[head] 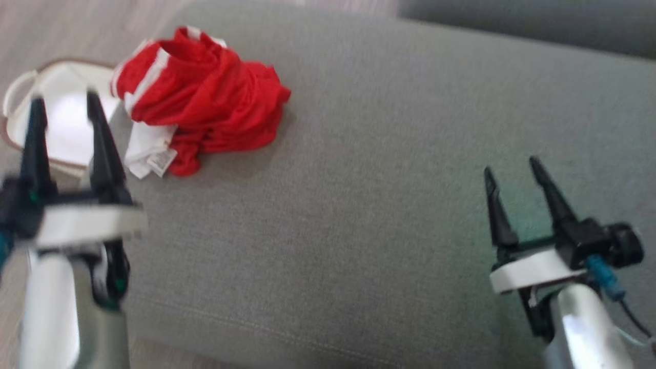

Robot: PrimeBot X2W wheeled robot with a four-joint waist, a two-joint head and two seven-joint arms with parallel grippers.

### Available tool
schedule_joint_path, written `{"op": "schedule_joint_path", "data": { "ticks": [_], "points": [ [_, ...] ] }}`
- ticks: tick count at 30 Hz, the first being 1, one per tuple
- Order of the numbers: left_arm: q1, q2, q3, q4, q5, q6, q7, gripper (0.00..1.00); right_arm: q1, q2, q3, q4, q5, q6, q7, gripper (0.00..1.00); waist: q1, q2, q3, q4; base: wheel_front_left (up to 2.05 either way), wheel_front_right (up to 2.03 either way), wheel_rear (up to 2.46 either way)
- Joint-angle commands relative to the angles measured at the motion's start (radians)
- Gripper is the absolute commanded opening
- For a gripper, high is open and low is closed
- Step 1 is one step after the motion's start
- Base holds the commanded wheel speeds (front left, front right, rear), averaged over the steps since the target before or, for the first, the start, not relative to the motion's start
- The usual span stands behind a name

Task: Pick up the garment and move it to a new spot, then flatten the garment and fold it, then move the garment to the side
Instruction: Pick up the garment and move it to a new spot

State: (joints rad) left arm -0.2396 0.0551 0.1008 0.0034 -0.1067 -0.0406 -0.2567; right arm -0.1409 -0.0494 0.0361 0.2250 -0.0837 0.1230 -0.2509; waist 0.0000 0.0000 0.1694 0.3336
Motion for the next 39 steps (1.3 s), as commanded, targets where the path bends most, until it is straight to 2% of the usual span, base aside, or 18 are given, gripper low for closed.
{"op": "schedule_joint_path", "data": {
  "ticks": [1,6,15,22,27,28,29,30,39],
  "points": [
    [-0.056,0.033,0.028,-0.013,0.016,-0.003,-0.005,1.0,-0.034,-0.017,0.016,-0.037,-0.008,0.008,-0.011,1.0,0.0,0.0,0.071,-0.004,0.0,0.0,0.0],
    [-0.286,0.078,0.007,0.191,0.034,-0.008,0.039,1.0,-0.063,-0.067,0.014,-0.055,-0.018,0.008,-0.011,1.0,0.0,0.0,0.145,0.005,0.0,0.0,0.0],
    [-0.657,0.124,-0.025,0.625,0.001,-0.042,0.246,1.0,-0.084,-0.16,0.008,-0.085,-0.012,0.008,-0.011,1.0,0.0,0.0,0.251,0.015,0.0,0.0,0.0],
    [-0.805,0.143,-0.037,0.914,-0.043,-0.069,0.405,1.0,-0.095,-0.204,0.009,-0.106,-0.003,0.008,-0.011,1.0,0.0,0.0,0.3,0.003,0.0,0.0,0.0],
    [-0.847,0.154,-0.06,1.021,-0.04,-0.073,0.395,0.98,-0.094,-0.225,-0.001,-0.118,0.005,0.008,-0.011,1.0,0.0,0.0,0.326,0.0,0.0,0.0,0.0],
    [-0.852,0.154,-0.063,1.037,-0.039,-0.07,0.387,0.5,-0.094,-0.227,-0.003,-0.119,0.005,0.008,-0.011,1.0,0.0,0.0,0.328,0.0,0.0,0.0,0.0],
    [-0.857,0.154,-0.067,1.054,-0.035,-0.064,0.379,0.08,-0.094,-0.228,-0.006,-0.12,0.006,0.008,-0.011,1.0,0.0,0.0,0.33,0.001,0.0,0.0,0.0],
    [-0.861,0.154,-0.071,1.068,-0.033,-0.062,0.37,0.0,-0.095,-0.229,-0.008,-0.12,0.007,0.008,-0.011,1.0,0.0,0.0,0.33,0.002,0.0,0.0,0.0],
    [-0.876,0.167,-0.133,1.068,0.018,-0.057,0.089,0.0,-0.093,-0.17,-0.013,-0.103,0.02,0.008,-0.011,1.0,0.0,0.0,0.253,-0.008,0.0,0.0,0.0]
  ]
}}
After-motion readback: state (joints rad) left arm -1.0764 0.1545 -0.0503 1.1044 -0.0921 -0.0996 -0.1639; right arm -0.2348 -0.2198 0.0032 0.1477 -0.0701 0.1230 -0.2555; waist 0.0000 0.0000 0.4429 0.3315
